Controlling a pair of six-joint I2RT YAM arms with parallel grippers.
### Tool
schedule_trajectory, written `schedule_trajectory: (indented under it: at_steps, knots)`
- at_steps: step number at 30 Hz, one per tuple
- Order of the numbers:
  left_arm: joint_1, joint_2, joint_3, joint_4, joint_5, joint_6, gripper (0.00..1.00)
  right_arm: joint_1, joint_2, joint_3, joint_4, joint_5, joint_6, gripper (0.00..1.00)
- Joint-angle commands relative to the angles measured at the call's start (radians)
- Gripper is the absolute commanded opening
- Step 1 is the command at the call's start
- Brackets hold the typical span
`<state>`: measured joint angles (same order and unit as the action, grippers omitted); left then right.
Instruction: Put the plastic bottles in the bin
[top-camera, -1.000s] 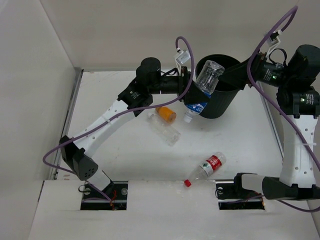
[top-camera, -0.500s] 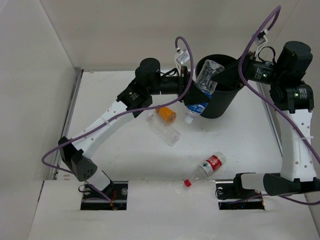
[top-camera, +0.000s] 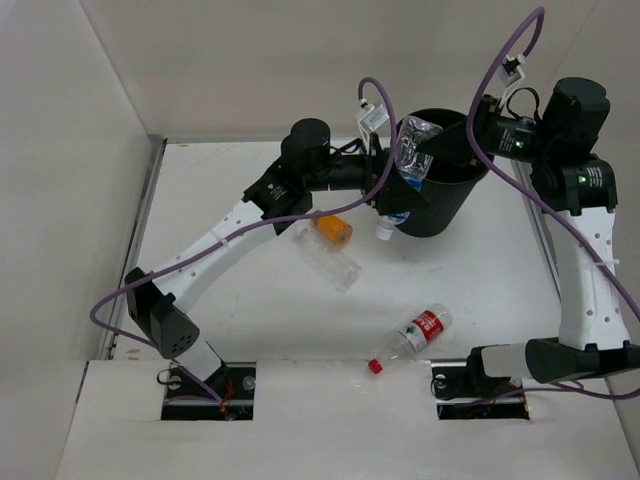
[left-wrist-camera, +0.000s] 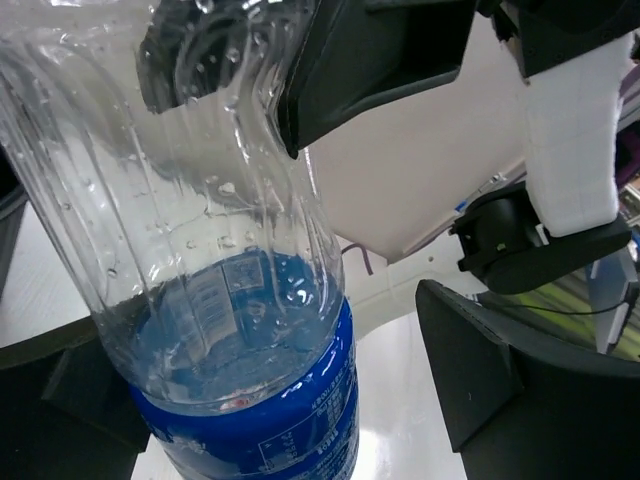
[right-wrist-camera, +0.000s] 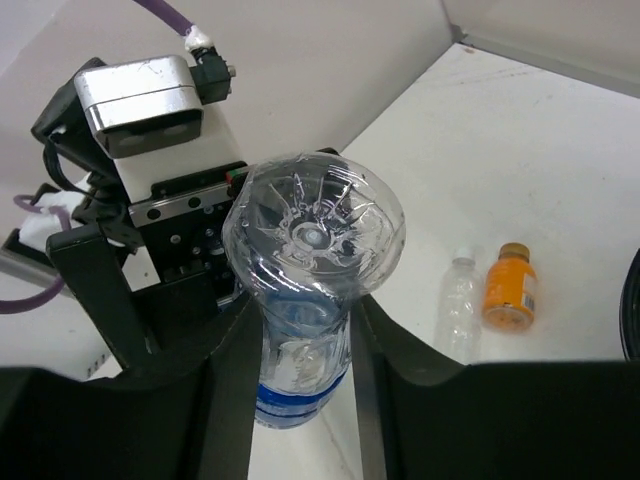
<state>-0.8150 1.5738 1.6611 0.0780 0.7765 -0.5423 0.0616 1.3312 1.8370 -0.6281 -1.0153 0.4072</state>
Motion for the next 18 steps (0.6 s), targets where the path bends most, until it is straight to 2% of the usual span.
schedule_trajectory:
  at_steps: [1, 4, 6, 9, 12, 18]
  knots:
    - [0.027, -0.037, 0.022, 0.065, 0.014, 0.021, 1.0, 0.001, 0.028, 0.041, 0.033, 0.176, -0.115, 0.02]
    - [0.11, -0.06, 0.003, 0.033, 0.007, 0.056, 1.0, -0.003, 0.074, 0.067, -0.008, 0.393, -0.244, 0.0]
    - [0.186, -0.078, -0.032, 0.003, 0.01, 0.083, 1.0, 0.026, 0.115, 0.07, -0.012, 0.646, -0.339, 0.0]
    - [0.308, -0.118, -0.113, -0.03, 0.018, 0.116, 1.0, 0.063, 0.166, 0.074, 0.039, 0.918, -0.412, 0.0]
    - [0.409, -0.179, -0.21, -0.037, 0.01, 0.125, 1.0, 0.06, 0.22, 0.132, 0.064, 0.963, -0.409, 0.0]
    - [0.518, -0.305, -0.365, -0.038, 0.023, 0.14, 1.0, 0.062, 0.273, 0.228, 0.082, 1.075, -0.429, 0.0]
